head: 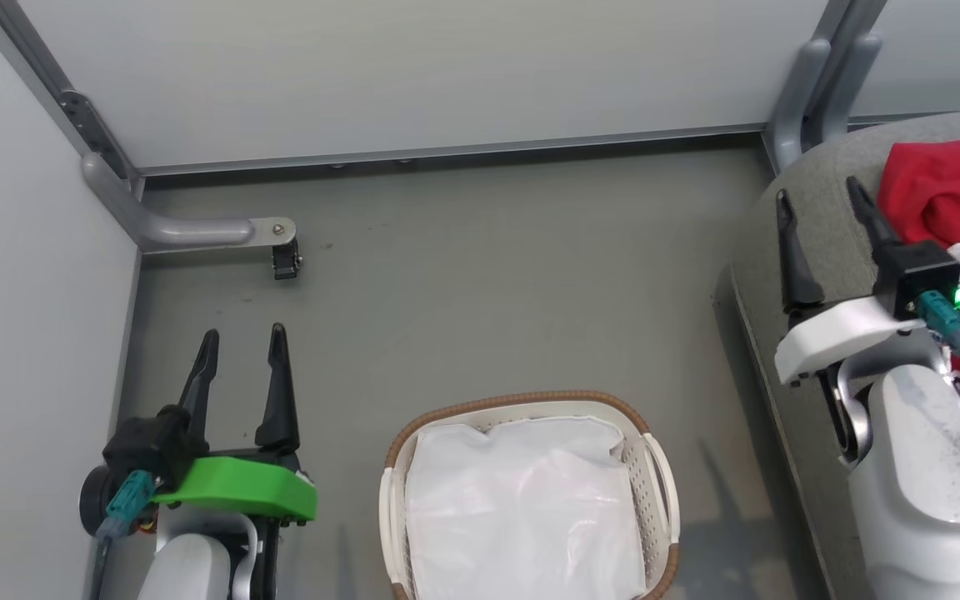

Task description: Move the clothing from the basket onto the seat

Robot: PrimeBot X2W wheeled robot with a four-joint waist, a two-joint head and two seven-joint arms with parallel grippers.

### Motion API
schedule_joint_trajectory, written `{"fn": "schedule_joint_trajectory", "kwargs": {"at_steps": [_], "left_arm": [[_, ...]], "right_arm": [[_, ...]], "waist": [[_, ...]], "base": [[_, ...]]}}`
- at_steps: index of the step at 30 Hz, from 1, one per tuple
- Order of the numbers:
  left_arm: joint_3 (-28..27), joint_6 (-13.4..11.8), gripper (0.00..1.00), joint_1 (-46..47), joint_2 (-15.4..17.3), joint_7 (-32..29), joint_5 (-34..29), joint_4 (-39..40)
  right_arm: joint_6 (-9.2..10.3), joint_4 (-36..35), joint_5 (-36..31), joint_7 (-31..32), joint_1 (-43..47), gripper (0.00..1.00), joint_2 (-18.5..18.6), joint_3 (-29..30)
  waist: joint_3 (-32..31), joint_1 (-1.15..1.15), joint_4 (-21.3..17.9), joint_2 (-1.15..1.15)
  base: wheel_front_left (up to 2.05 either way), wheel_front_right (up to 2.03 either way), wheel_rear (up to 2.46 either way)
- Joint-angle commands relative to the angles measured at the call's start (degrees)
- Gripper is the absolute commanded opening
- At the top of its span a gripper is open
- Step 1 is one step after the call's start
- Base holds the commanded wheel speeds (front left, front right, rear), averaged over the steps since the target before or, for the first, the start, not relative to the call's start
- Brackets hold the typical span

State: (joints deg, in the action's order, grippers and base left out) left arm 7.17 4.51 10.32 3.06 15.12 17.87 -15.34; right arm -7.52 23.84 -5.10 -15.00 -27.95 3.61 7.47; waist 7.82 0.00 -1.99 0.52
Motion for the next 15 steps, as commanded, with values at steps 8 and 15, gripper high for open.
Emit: {"fn": "schedule_joint_trajectory", "kwargs": {"at_steps": [8, 15], "left_arm": [[-3.64, 0.50, 1.00, -5.00, -0.16, 0.03, 1.62, 1.34], [-4.37, -0.47, 1.00, -7.12, -0.15, 0.04, 2.97, 2.44]], "right_arm": [[0.06, -1.01, 5.26, -0.28, 5.45, 1.00, -0.57, -4.78], [0.06, -3.02, 6.36, -0.28, 8.62, 1.00, -0.60, -6.55]], "waist": [[-2.71, 0.00, 2.06, -0.52], [-3.90, 0.00, 2.25, -0.52]], "base": [[0.00, 0.00, 0.00], [0.00, 0.00, 0.00]]}}
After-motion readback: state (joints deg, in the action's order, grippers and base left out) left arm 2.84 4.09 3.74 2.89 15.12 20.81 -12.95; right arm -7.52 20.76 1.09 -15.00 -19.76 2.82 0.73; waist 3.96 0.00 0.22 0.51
